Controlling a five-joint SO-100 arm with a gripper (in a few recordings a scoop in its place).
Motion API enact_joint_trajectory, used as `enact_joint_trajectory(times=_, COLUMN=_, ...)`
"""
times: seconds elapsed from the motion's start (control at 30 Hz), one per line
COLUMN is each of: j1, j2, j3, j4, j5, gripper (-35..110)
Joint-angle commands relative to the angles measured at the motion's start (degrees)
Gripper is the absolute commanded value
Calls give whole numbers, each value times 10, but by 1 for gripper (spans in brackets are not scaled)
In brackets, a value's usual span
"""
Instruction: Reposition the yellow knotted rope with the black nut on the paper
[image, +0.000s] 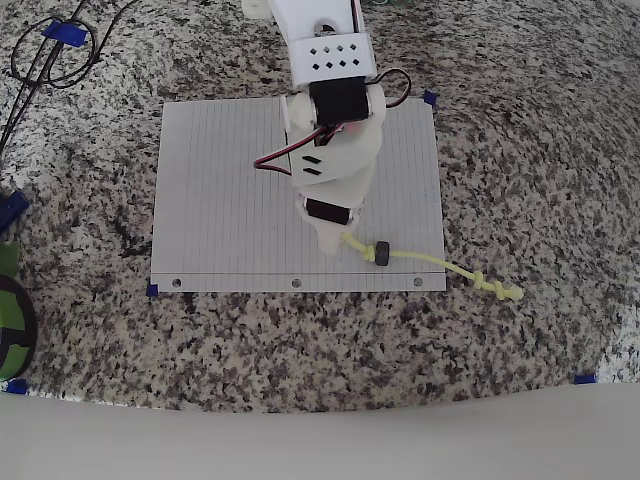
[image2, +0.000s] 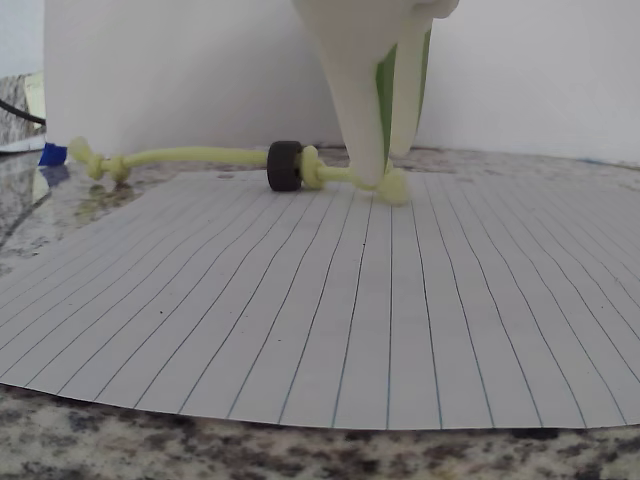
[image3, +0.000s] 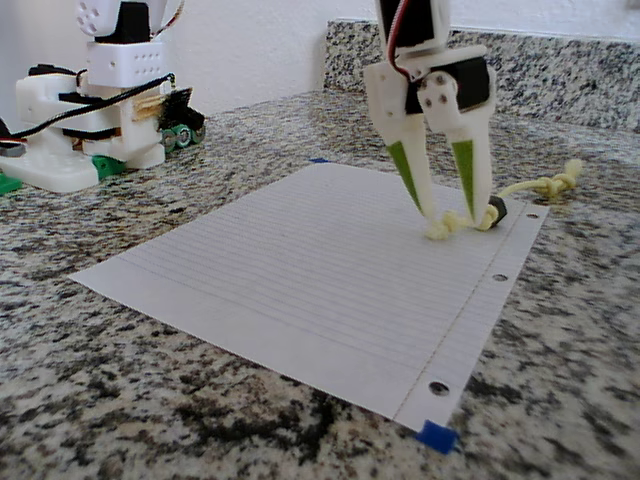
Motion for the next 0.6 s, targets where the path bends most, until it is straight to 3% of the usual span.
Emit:
enact_joint_trajectory(times=0.0, j1=-2, j2=-1, j3=-25, j4=3, j5=-4, gripper=47)
enact_joint_trajectory(times=0.57, j1=-16, j2=-24, j3=-43, j4=-8, j5=-5, gripper=32)
